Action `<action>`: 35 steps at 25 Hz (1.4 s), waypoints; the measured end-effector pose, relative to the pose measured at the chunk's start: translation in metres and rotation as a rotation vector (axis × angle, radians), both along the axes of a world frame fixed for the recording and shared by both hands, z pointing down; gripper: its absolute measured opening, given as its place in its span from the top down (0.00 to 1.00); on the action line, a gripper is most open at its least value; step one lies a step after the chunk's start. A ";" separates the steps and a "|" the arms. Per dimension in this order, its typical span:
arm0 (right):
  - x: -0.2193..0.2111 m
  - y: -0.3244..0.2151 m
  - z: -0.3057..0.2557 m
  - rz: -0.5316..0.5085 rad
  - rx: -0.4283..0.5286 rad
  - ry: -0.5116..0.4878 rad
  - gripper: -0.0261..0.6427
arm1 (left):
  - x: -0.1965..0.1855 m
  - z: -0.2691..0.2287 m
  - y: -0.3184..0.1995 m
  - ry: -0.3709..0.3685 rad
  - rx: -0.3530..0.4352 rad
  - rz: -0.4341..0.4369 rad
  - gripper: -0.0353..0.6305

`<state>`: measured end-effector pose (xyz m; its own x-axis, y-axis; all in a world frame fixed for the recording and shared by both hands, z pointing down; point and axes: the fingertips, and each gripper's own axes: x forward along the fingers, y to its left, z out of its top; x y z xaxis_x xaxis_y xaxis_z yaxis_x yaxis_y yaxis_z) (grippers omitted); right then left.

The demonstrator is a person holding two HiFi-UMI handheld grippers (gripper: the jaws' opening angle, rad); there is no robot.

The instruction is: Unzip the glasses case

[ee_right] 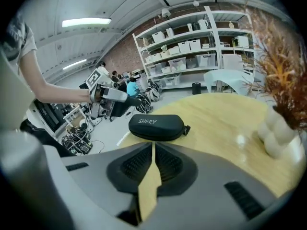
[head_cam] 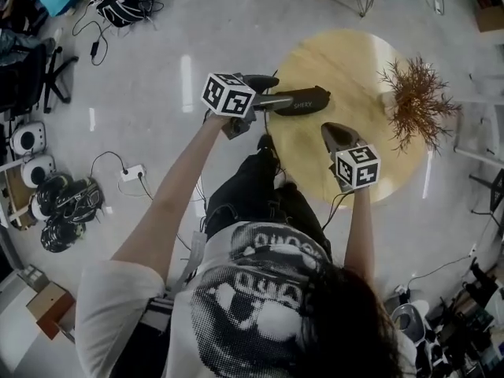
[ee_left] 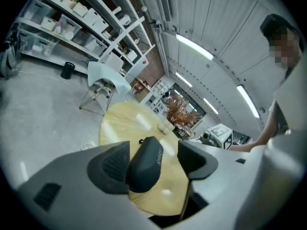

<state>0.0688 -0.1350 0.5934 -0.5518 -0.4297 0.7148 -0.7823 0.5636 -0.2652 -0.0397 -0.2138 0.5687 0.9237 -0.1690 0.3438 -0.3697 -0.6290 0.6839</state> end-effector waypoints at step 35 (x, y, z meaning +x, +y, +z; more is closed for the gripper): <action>0.026 0.277 -0.101 -0.075 0.281 -0.238 0.88 | 0.047 -0.102 0.348 -0.019 0.260 -0.354 0.63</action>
